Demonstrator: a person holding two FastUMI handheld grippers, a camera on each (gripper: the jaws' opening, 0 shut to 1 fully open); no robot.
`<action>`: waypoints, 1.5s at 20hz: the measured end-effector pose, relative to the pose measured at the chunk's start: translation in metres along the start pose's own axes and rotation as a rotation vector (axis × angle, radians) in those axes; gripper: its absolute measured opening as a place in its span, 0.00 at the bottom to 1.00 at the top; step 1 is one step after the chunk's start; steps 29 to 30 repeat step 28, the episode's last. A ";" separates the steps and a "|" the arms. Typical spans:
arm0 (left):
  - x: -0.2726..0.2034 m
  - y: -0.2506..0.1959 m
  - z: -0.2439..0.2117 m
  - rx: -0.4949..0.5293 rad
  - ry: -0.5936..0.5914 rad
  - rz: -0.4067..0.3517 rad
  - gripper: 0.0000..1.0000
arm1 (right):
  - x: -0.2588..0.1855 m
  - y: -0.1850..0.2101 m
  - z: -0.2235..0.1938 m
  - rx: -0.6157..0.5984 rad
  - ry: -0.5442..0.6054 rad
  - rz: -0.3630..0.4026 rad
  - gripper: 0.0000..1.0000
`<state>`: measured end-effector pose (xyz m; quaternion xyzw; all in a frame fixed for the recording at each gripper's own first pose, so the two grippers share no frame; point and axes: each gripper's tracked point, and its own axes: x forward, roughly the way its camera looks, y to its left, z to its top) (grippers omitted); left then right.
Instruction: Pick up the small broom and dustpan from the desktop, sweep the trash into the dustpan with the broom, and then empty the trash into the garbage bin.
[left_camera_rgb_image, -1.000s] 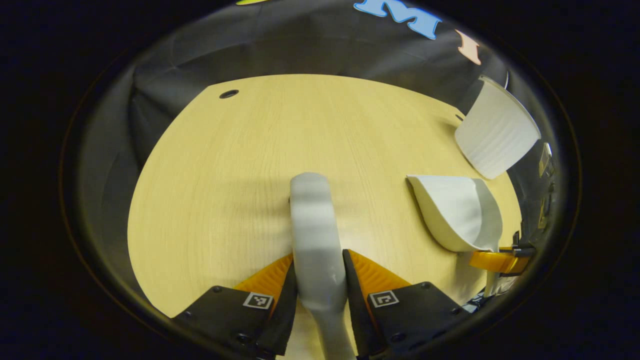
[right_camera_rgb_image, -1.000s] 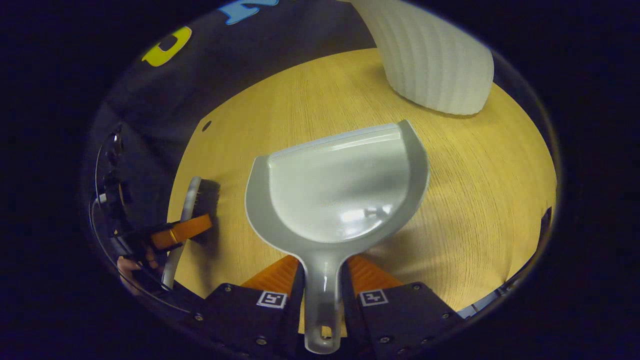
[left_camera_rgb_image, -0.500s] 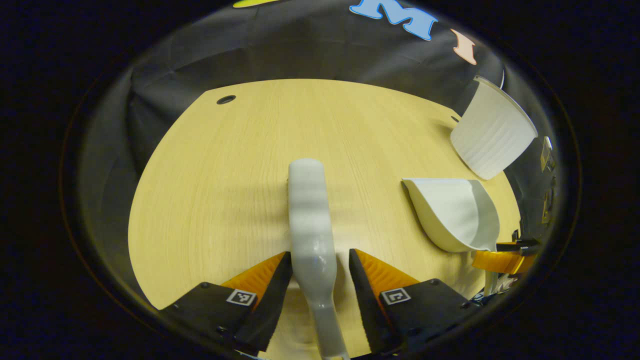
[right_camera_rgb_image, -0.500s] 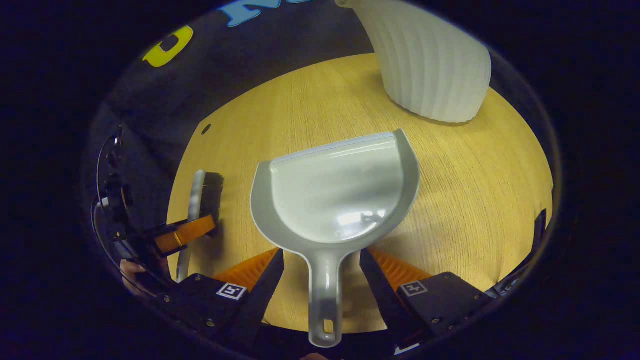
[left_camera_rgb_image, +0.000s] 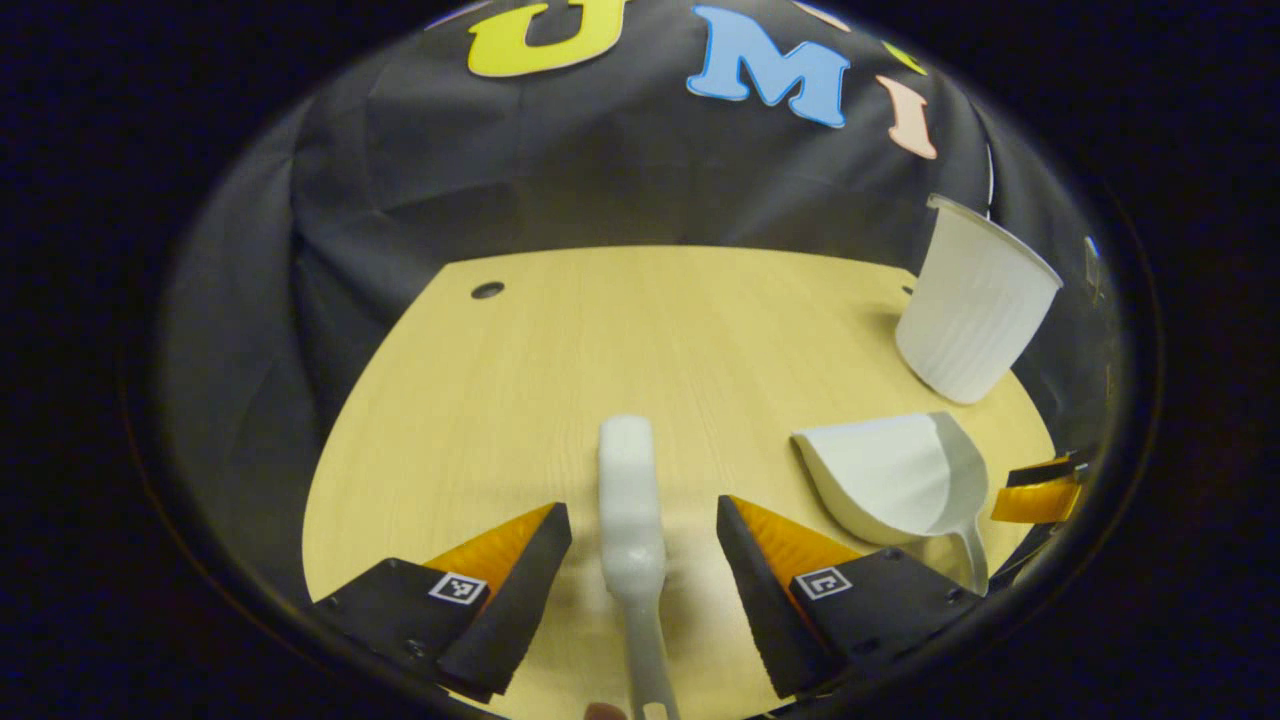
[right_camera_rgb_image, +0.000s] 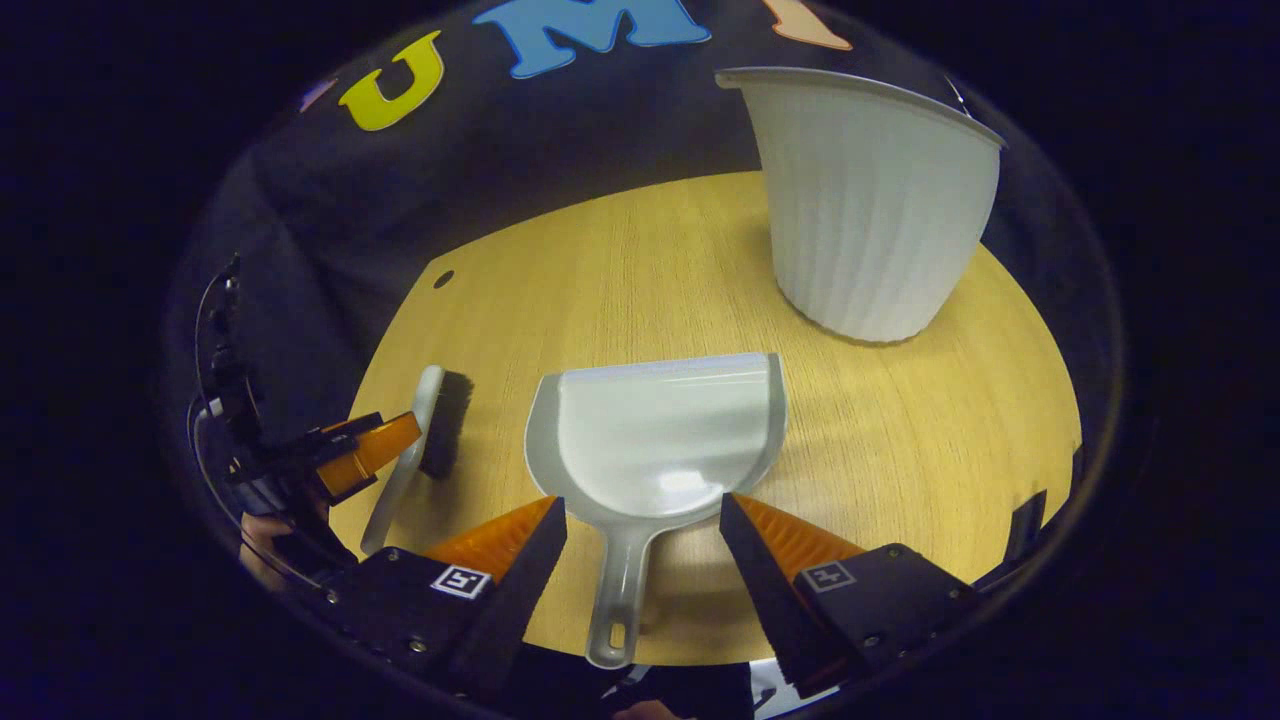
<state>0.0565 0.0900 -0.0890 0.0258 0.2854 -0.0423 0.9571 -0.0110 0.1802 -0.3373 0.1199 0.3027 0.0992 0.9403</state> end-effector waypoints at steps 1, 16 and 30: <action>-0.009 -0.002 0.014 -0.009 -0.052 0.004 0.96 | -0.007 -0.003 0.014 -0.043 -0.054 -0.006 0.96; -0.122 -0.051 0.098 -0.029 -0.620 0.094 0.95 | -0.068 -0.001 0.112 -0.377 -0.627 -0.057 0.97; -0.142 -0.079 0.129 0.034 -0.672 0.057 0.95 | -0.089 -0.013 0.134 -0.260 -0.735 -0.134 0.97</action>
